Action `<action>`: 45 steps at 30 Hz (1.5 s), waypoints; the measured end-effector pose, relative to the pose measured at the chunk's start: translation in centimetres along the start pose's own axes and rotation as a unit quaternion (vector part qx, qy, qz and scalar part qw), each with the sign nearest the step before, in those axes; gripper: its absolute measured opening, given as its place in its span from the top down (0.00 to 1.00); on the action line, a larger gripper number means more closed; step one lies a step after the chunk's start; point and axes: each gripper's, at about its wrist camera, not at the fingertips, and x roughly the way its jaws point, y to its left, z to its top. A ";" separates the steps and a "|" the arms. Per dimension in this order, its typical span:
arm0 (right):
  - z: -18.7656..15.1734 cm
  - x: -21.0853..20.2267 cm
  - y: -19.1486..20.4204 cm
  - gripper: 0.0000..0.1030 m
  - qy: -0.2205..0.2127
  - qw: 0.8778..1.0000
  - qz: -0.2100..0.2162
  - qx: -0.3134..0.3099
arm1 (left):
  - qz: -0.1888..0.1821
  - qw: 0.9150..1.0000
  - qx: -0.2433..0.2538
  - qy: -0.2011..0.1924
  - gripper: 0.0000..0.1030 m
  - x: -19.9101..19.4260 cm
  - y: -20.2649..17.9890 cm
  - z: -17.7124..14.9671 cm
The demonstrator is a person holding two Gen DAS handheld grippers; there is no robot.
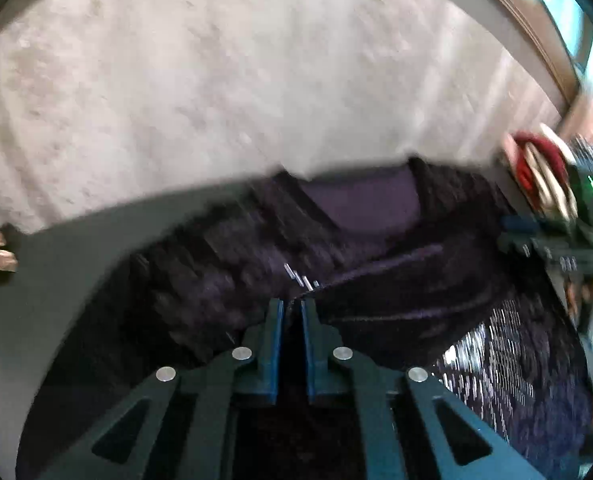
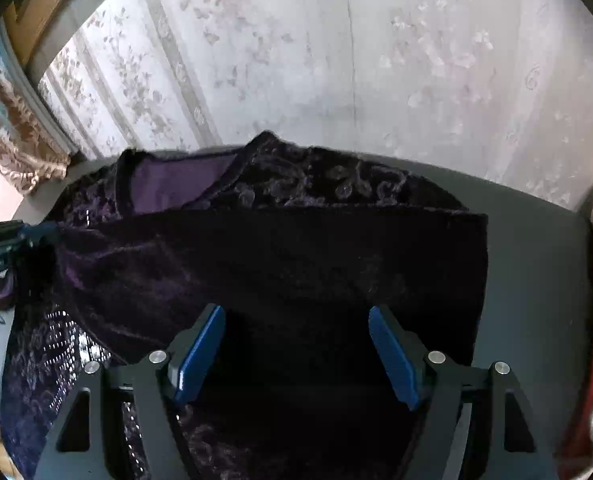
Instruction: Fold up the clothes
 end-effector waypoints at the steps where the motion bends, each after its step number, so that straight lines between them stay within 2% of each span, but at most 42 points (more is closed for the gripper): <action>1: 0.2 0.1 -0.2 0.27 -0.004 1.000 -0.002 0.007 | 0.005 1.000 -0.017 -0.009 0.92 0.0 0.3 0.4; 2: 0.3 0.2 -0.5 0.27 -0.009 1.000 -0.004 0.014 | 0.009 0.999 -0.034 -0.015 0.89 0.2 0.6 0.8; 4: -0.1 0.4 -0.7 0.23 -0.017 0.999 -0.003 0.027 | 0.034 0.998 -0.059 0.005 0.78 1.1 1.2 0.4; 5: -0.4 0.5 -0.5 0.21 -0.021 1.000 -0.004 0.019 | 0.052 0.996 -0.074 0.011 0.78 1.4 1.7 0.1; 7: -1.4 0.7 0.7 0.15 -0.024 0.999 -0.022 -0.031 | 0.079 0.986 -0.145 0.004 0.73 0.7 4.0 -1.3; 8: -1.8 0.7 1.1 0.14 -0.030 0.998 -0.032 -0.050 | 0.085 0.979 -0.185 -0.003 0.73 0.0 5.2 -2.0; 10: -1.9 0.7 1.0 0.12 -0.034 0.997 -0.032 -0.055 | 0.058 0.973 -0.220 -0.024 0.73 -1.5 5.8 -3.6; 13: -1.9 0.7 0.6 0.05 -0.036 0.998 -0.020 -0.048 | 0.018 0.973 -0.229 -0.018 0.72 -2.4 5.3 -5.4; 15: -2.2 0.9 1.1 0.00 -0.034 0.997 -0.021 -0.061 | 0.015 0.975 -0.222 -0.011 0.69 -1.9 4.6 -5.8; 19: -2.4 0.8 0.9 0.00 -0.034 0.997 -0.023 -0.064 | -0.020 0.971 -0.238 -0.007 0.65 -0.7 3.5 -5.2; 20: -2.4 0.9 1.1 0.00 -0.034 0.997 -0.022 -0.062 | -0.010 0.971 -0.240 0.004 0.67 -0.3 3.3 -5.2; 21: -2.4 0.9 1.1 0.00 -0.035 0.997 -0.022 -0.063 | 0.008 0.972 -0.235 0.006 0.80 -0.2 2.9 -5.0; 22: -2.4 0.9 1.1 0.00 -0.035 0.997 -0.022 -0.063 | 0.010 0.973 -0.230 0.007 0.97 -0.4 2.7 -4.9; 23: -2.4 1.0 1.2 0.00 -0.036 0.997 -0.022 -0.062 | 0.012 0.974 -0.225 0.008 1.00 -0.7 2.6 -4.9; 26: -2.3 1.4 1.6 0.00 -0.036 0.997 -0.021 -0.062 | 0.043 0.976 -0.215 -0.018 0.99 -3.8 3.2 -5.8; 28: -2.0 1.7 1.9 0.00 -0.035 0.997 -0.020 -0.064 | 0.073 0.968 -0.241 -0.009 0.99 -4.5 5.1 -6.6; 30: -1.9 1.6 2.0 0.00 -0.035 0.997 -0.021 -0.065 | 0.051 0.958 -0.281 0.001 0.93 -5.1 7.1 -7.8; 31: -1.9 1.7 2.0 0.00 -0.035 0.997 -0.022 -0.065 | 0.029 0.956 -0.291 -0.006 0.83 -5.4 7.3 -8.2; 33: -1.9 1.7 2.1 0.00 -0.036 0.997 -0.021 -0.066 | -0.014 0.952 -0.307 -0.018 0.72 -5.9 7.4 -8.9; 35: -1.8 1.7 2.2 0.00 -0.037 0.997 -0.020 -0.066 | -0.019 0.960 -0.279 -0.028 0.64 -5.9 6.1 -8.3; 37: -1.9 1.8 2.2 0.00 -0.038 0.997 -0.019 -0.066 | -0.010 0.972 -0.233 -0.035 0.52 -5.4 4.4 -7.1; 39: -2.0 1.8 2.2 0.00 -0.039 0.997 -0.018 -0.065 | -0.003 0.982 -0.187 -0.027 0.50 -4.1 2.7 -5.9; 42: -2.2 1.6 1.9 0.00 -0.040 0.997 -0.015 -0.064 | 0.016 0.991 -0.135 -0.002 0.50 -1.7 0.7 -4.7; 43: -2.2 1.6 1.9 0.00 -0.040 0.997 -0.015 -0.063 | 0.017 0.992 -0.127 0.007 0.54 -1.1 0.4 -4.6; 44: -2.2 1.7 1.9 0.00 -0.041 0.997 -0.014 -0.063 | 0.028 0.992 -0.119 0.015 0.64 -0.5 0.1 -4.7; 45: -2.2 1.7 2.0 0.00 -0.041 0.997 -0.014 -0.063 | 0.042 0.992 -0.118 0.013 0.93 -0.6 0.0 -4.8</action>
